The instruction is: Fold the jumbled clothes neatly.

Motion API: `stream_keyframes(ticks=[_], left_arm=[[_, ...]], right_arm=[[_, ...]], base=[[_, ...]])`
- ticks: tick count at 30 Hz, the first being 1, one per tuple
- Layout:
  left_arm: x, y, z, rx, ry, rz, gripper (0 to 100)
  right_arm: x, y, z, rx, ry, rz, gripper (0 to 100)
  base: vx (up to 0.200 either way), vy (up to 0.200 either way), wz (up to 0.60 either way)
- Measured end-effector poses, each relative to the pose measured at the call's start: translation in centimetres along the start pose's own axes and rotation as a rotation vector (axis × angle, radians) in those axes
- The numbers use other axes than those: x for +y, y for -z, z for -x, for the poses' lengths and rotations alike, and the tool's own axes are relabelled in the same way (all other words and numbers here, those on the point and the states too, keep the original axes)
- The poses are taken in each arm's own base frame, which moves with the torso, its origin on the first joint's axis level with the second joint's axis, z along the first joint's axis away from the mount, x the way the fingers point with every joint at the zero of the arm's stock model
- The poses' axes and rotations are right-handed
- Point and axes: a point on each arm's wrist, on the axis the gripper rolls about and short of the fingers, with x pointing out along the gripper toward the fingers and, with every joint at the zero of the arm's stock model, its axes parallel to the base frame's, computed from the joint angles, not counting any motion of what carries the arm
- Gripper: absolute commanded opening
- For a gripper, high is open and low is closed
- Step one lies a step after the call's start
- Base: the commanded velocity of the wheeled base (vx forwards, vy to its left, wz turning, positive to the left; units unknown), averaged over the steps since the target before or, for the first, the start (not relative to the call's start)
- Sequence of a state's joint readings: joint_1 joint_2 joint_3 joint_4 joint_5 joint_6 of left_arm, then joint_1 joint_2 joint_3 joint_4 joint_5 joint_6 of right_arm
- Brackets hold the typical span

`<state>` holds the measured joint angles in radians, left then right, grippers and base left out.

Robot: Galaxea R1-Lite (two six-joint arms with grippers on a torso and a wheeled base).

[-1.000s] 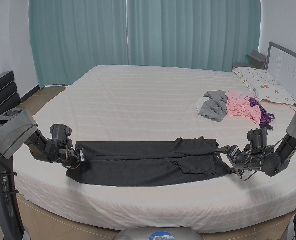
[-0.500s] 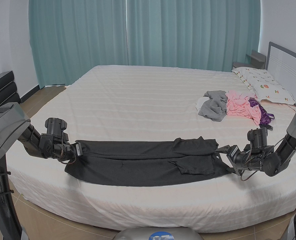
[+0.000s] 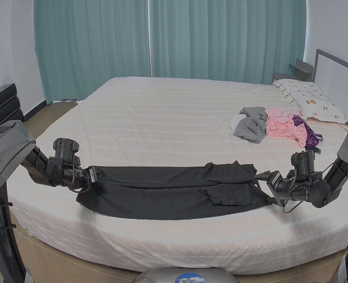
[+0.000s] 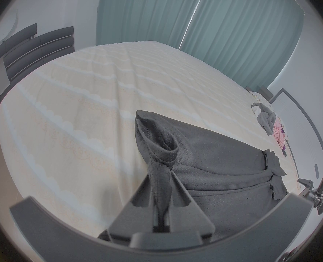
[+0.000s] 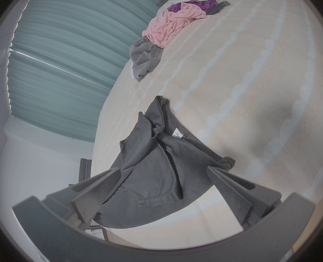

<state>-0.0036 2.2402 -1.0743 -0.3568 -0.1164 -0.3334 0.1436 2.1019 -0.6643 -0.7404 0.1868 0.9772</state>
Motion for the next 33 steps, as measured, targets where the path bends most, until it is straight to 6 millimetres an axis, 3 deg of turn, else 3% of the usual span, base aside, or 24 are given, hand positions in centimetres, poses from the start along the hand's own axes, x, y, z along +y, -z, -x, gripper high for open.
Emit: stream_keyframes(ticks=[14, 25, 33], left_arm=[[-0.9, -1.4, 0.0, -0.052, 0.028, 0.065, 0], [-2.3, -1.5, 0.0, -0.057, 0.054, 0.052, 0], [-4.1, -2.0, 1.1, -0.085, 0.09, 0.066, 0]], right_arm=[[0.0, 0.0, 0.0, 0.0, 0.0, 0.0, 100], [0.0, 0.0, 0.0, 0.001, -0.001, 0.001, 100], [0.0, 0.0, 0.0, 0.0, -0.001, 0.0, 100]], base=[[-0.029, 0.0, 0.0], [0.0, -0.2, 0.0], [0.0, -0.2, 0.0]])
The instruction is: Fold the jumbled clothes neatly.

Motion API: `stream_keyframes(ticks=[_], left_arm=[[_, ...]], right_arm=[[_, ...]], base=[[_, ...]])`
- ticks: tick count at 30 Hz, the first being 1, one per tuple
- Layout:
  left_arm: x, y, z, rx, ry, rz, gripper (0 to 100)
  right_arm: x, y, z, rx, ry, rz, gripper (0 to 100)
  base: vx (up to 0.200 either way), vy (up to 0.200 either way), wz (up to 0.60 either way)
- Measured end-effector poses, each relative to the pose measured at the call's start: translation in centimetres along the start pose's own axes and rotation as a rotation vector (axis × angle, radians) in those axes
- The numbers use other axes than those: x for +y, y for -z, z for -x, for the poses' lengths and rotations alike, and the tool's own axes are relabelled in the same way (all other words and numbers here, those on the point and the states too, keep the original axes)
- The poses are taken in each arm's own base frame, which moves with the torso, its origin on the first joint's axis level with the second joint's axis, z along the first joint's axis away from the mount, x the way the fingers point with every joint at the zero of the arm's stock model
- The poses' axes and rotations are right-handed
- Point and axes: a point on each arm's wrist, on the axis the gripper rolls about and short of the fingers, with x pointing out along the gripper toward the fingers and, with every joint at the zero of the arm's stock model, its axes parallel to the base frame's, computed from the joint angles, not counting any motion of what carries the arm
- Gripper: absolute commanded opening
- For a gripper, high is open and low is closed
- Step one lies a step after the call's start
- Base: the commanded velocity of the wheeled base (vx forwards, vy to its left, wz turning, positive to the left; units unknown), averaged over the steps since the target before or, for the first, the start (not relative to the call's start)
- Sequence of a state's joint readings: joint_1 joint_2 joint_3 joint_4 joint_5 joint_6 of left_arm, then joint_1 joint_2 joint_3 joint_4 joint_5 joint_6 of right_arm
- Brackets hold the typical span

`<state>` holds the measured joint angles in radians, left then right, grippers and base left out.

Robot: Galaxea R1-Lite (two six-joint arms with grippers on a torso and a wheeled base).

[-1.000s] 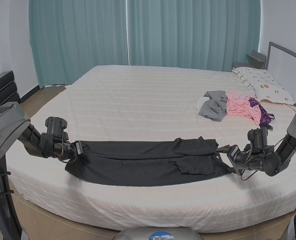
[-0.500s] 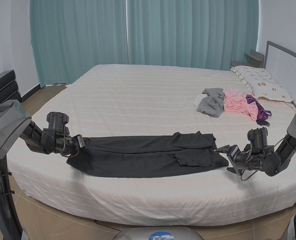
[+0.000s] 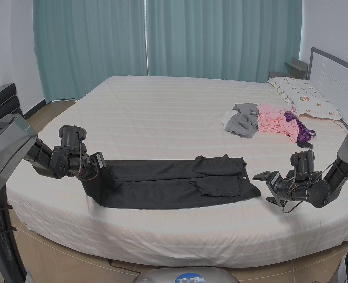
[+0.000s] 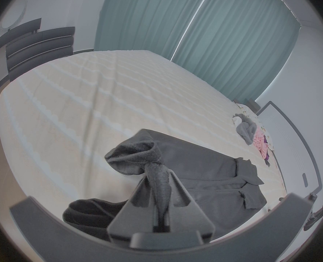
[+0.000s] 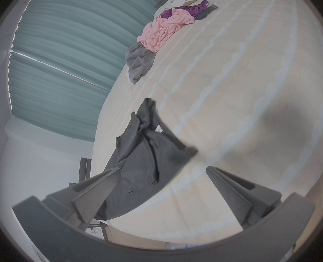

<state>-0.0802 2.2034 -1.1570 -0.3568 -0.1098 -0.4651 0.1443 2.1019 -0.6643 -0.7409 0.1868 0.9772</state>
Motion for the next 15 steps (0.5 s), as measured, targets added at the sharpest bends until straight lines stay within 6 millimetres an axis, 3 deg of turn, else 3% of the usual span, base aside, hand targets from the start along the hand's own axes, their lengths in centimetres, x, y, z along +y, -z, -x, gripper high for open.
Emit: stream_keyframes(ticks=[15], left_arm=[[-4.7, -0.1, 1.0, 0.003, 0.061, -0.056, 0]], right_arm=[[0.1, 0.1, 0.0, 0.002, -0.002, 0.002, 100]], base=[[0.0, -0.2, 0.0]])
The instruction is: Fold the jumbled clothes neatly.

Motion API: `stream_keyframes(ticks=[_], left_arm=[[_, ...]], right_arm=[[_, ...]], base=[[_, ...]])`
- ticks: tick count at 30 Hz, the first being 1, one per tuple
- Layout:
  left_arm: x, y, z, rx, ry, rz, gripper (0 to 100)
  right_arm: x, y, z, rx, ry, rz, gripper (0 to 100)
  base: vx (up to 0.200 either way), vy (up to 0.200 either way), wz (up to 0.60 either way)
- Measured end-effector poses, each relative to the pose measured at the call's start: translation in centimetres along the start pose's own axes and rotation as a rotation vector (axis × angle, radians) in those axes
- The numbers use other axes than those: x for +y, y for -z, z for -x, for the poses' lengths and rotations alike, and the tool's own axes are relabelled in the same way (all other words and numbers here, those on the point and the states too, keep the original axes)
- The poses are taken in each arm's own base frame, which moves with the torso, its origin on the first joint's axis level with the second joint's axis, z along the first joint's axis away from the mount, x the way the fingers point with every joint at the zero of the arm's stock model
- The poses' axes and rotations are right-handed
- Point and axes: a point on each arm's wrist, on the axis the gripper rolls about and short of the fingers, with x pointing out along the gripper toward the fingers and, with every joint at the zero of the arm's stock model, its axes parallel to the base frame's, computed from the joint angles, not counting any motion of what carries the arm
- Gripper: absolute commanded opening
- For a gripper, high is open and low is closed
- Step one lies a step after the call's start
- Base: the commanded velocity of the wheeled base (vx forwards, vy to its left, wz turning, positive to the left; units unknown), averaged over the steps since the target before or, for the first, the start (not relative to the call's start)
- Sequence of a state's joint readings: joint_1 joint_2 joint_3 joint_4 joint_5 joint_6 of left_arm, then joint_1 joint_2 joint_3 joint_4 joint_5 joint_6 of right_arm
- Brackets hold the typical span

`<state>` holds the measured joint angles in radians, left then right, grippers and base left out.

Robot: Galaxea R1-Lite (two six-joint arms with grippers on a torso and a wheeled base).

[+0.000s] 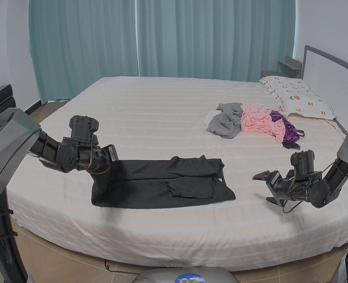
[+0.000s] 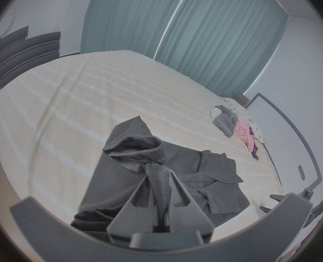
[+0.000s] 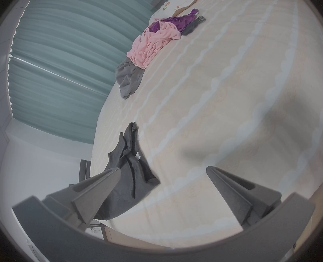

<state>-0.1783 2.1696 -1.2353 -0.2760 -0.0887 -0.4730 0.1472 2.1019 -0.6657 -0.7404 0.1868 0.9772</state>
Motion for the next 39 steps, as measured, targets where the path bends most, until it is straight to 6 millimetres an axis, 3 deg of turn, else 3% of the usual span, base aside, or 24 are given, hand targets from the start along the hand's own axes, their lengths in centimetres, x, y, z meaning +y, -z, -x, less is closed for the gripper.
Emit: stream_keyframes(ticks=[20, 29, 30, 39], left_arm=[[-7.6, 1.6, -1.1, 0.073, 0.091, -0.092, 0], [-10.1, 3.1, -3.1, 0.049, 0.06, -0.077, 0], [-10.3, 3.2, -3.4, 0.047, 0.062, -0.068, 100], [-11.3, 4.2, -4.9, 0.059, 0.039, -0.05, 100]], right_arm=[[0.2, 0.3, -0.1, 0.006, -0.004, 0.006, 100], [0.3, 0.5, -0.1, 0.014, -0.004, 0.012, 100], [0.3, 0.6, -0.1, 0.015, -0.004, 0.012, 100], [0.3, 0.6, -0.2, 0.017, -0.004, 0.014, 100]], base=[[0.0, -0.2, 0.0], [0.0, 0.0, 0.0], [0.0, 0.0, 0.0], [0.0, 0.0, 0.0]])
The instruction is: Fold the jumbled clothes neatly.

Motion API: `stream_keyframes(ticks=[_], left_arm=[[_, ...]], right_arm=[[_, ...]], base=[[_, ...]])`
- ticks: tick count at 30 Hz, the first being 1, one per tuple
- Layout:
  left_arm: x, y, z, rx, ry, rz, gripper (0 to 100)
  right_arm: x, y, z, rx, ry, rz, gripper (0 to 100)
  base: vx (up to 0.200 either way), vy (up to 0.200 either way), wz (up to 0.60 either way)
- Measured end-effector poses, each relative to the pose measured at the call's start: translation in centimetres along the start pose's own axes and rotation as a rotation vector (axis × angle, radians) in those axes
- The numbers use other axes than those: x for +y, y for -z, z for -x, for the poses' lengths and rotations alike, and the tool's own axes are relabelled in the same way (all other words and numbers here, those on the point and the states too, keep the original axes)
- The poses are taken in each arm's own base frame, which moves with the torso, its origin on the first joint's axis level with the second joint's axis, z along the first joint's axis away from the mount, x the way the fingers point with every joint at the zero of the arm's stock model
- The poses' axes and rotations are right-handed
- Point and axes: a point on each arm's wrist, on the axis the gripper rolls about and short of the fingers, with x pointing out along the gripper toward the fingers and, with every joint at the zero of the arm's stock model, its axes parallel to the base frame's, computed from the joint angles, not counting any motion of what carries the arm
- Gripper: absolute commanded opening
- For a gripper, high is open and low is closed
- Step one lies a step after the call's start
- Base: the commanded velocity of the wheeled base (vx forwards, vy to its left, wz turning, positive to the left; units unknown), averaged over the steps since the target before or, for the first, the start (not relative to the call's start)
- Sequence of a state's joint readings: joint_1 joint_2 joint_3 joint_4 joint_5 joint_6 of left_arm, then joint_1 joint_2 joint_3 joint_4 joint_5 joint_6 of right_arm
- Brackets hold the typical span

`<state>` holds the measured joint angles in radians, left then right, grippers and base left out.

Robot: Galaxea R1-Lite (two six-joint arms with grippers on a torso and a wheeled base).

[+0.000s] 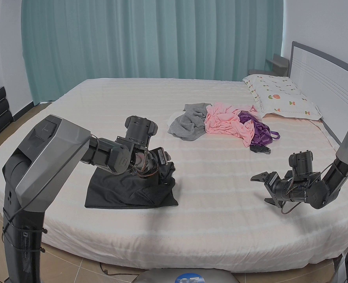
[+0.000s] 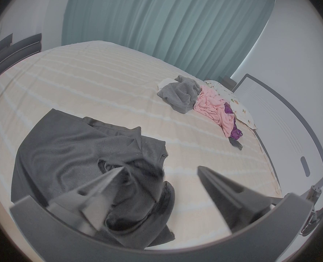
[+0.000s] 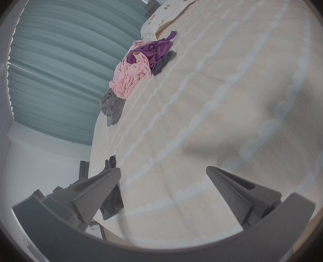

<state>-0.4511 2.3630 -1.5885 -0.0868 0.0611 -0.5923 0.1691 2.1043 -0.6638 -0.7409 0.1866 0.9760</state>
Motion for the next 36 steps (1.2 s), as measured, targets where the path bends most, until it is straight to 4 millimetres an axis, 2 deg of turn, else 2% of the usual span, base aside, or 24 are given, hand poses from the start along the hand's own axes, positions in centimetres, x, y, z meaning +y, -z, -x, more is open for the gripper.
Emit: stream_keyframes(ticks=[5, 9, 16, 22, 25, 30, 36], left_arm=[[0.0, 0.5, -0.1, 0.006, -0.015, 0.002, 100], [0.6, -0.2, 0.6, -0.001, -0.02, 0.05, 100], [3.9, -3.2, 3.0, -0.036, -0.032, 0.179, 100], [7.6, -4.7, 5.0, -0.008, -0.046, 0.313, 100], [9.2, -5.0, 5.8, 0.016, -0.05, 0.351, 100], [10.7, -4.8, 7.0, 0.053, -0.039, 0.388, 100], [11.5, -4.2, 7.4, 0.069, -0.052, 0.42, 100]], right_arm=[[0.0, 0.0, 0.0, 0.001, 0.001, 0.0, 100], [-0.1, 0.0, 0.0, 0.002, 0.002, 0.0, 100], [-0.1, 0.1, 0.0, 0.002, 0.004, 0.0, 100], [0.1, 0.2, -0.1, 0.005, 0.0, 0.003, 100], [0.3, 0.3, -0.1, 0.009, -0.007, 0.009, 100], [0.6, 0.6, -0.2, 0.015, -0.014, 0.017, 100], [0.7, 0.7, -0.3, 0.016, -0.016, 0.02, 100]], base=[[0.0, 0.0, 0.0], [0.0, 0.0, 0.0], [0.0, 0.0, 0.0], [0.0, 0.0, 0.0], [0.0, 0.0, 0.0], [0.0, 0.0, 0.0], [0.0, 0.033, 0.0]])
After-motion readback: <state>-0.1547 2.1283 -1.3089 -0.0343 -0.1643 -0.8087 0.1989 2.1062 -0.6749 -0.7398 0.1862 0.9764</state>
